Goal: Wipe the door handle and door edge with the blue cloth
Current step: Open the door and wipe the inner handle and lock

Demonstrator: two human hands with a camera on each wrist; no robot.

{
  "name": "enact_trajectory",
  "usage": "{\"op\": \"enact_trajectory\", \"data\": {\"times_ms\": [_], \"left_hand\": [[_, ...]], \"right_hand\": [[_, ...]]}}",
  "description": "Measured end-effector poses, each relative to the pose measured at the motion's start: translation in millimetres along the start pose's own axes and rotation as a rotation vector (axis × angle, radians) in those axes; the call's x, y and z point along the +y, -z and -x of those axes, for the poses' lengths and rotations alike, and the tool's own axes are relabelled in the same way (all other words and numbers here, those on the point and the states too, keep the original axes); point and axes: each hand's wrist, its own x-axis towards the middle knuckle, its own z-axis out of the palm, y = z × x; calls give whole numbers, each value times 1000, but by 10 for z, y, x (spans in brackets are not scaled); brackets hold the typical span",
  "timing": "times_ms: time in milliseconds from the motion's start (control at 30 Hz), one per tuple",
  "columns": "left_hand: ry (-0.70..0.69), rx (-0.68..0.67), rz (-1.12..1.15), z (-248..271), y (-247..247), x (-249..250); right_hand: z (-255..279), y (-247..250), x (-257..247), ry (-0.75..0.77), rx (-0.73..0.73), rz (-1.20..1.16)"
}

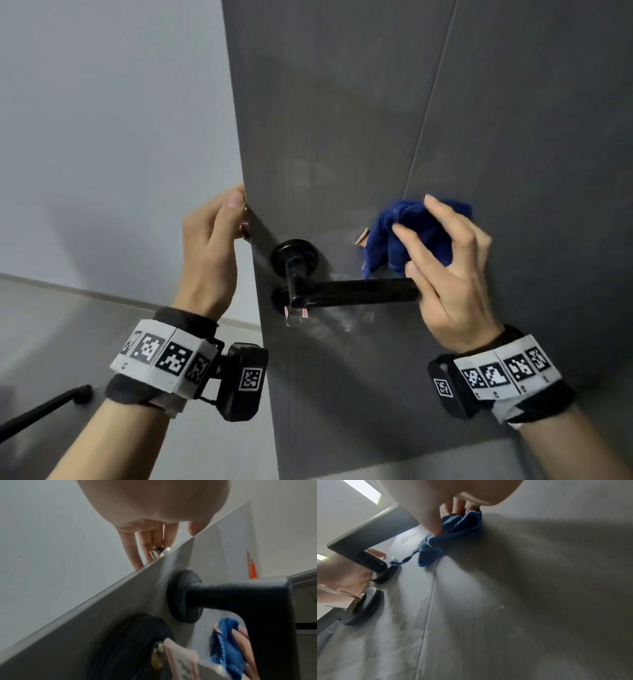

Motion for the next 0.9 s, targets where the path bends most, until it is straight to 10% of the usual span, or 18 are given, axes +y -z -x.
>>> {"op": "enact_trajectory", "data": {"times_ms": [367,900], "left_hand": [[-223,-136,35,326,66,-206],[-178,-291,2,525,104,-227]], "right_hand": [[355,-210,3,44,-169,135],[413,-599,-451,163,-257,119]]}}
